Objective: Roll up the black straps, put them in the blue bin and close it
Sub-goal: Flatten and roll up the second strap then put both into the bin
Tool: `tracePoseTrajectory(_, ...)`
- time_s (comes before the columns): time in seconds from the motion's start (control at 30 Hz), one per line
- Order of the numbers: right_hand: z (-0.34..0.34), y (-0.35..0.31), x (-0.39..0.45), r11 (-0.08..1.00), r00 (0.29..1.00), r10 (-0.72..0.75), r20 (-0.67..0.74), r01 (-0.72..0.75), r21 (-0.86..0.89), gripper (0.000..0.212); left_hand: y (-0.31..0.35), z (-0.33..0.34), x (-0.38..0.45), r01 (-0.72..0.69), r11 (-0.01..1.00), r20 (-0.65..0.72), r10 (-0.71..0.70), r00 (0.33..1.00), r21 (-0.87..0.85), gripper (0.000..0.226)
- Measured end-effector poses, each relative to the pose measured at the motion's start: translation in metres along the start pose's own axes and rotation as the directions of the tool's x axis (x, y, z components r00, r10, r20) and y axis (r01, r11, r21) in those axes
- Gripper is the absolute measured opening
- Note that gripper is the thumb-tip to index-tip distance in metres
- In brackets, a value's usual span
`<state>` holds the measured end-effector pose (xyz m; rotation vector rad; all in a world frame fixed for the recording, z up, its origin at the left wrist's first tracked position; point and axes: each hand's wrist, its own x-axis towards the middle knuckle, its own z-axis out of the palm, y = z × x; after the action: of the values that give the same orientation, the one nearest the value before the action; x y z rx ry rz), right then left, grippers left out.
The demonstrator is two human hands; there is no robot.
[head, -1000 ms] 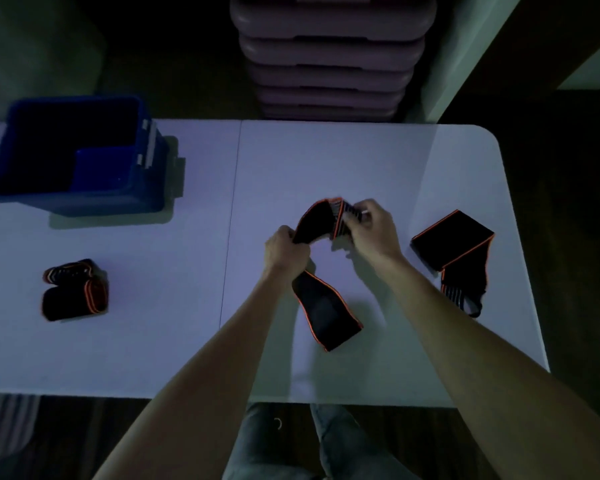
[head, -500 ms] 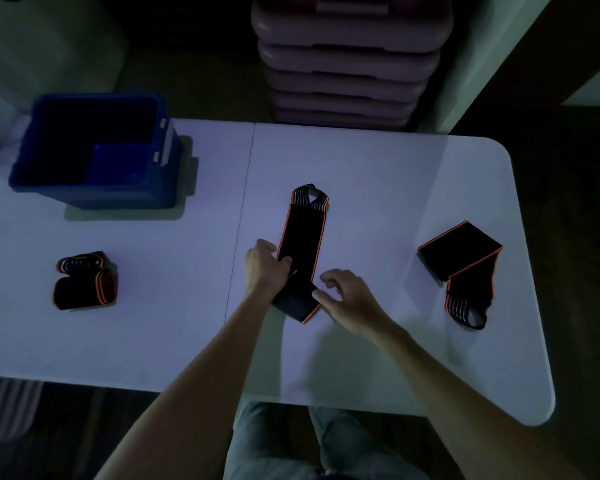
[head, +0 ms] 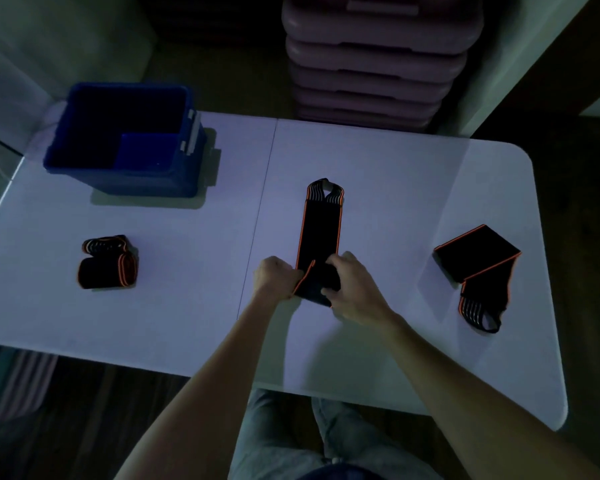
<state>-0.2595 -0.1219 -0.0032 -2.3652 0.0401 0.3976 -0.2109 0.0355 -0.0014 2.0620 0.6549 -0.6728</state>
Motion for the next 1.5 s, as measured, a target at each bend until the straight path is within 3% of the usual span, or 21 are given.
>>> tracePoseTrajectory(0.1, -0.007, -0.006, -0.009, 0.968, 0.971, -0.215, -0.107, 0.198, -0.151, 0.031, -0.004, 0.000, -0.002, 0.087, 0.963, 0.084, -0.068, 0.994, -0.254, 0.026)
tracePoseTrajectory(0.23, 0.005, -0.003, -0.029, 0.882, 0.942, -0.335, -0.029, 0.302, -0.362, 0.009, -0.011, 0.000, -0.010, 0.056, 0.944, 0.076, -0.033, 0.997, -0.324, 0.020)
tracePoseTrajectory(0.3, 0.012, 0.002, -0.045, 0.892, 0.949, -0.313, 0.027, 0.303, -0.336, 0.014, -0.018, -0.001, -0.013, -0.002, 0.959, 0.040, 0.014, 0.999, -0.284, 0.021)
tracePoseTrajectory(0.4, 0.033, 0.016, -0.070, 0.800, 0.895, -0.394, 0.210, 0.446, -0.401, 0.062, -0.028, -0.004, -0.020, -0.092, 0.976, 0.026, 0.099, 0.995, -0.198, 0.027)
tracePoseTrajectory(0.47, 0.044, 0.021, -0.083, 0.829, 0.907, -0.337, 0.252, 0.413, -0.377, 0.070, -0.034, -0.005, -0.023, -0.167, 0.983, 0.039, 0.171, 0.985, -0.082, 0.028)
tracePoseTrajectory(0.6, 0.058, 0.016, -0.101, 0.880, 0.946, -0.255, 0.203, 0.313, -0.356, 0.069, -0.046, -0.008, -0.028, -0.349, 0.934, 0.098, 0.341, 0.935, 0.078, 0.025)
tracePoseTrajectory(0.73, 0.059, 0.010, -0.112, 0.944, 0.975, -0.181, 0.129, 0.209, -0.255, 0.058, -0.054, -0.008, -0.035, -0.461, 0.859, 0.166, 0.432, 0.886, 0.223, 0.027)
tracePoseTrajectory(0.9, 0.040, 0.014, -0.131, 0.990, 0.992, -0.056, -0.116, 0.040, -0.135, 0.039, -0.046, 0.000, -0.044, -0.551, 0.784, 0.193, 0.516, 0.834, 0.286, 0.025)
tracePoseTrajectory(1.1, -0.015, 0.061, -0.161, 0.963, 0.883, 0.236, -0.406, -0.269, -0.025, 0.027, -0.002, 0.039, -0.065, -0.707, 0.655, 0.341, 0.622, 0.705, 0.269, 0.022)
tracePoseTrajectory(1.3, -0.070, 0.115, -0.171, 0.864, 0.738, 0.430, -0.519, -0.503, 0.001, 0.025, 0.049, 0.107, -0.082, -0.825, 0.439, 0.529, 0.633, 0.565, 0.356, 0.034)
tracePoseTrajectory(1.4, -0.087, 0.142, -0.163, 0.833, 0.746, 0.449, -0.492, -0.548, -0.070, 0.024, 0.075, 0.143, -0.089, -0.838, 0.318, 0.561, 0.630, 0.537, 0.445, 0.043)
tracePoseTrajectory(1.5, -0.094, 0.164, -0.155, 0.846, 0.807, 0.393, -0.441, -0.505, -0.169, 0.026, 0.097, 0.179, -0.090, -0.823, 0.192, 0.565, 0.642, 0.517, 0.535, 0.058)
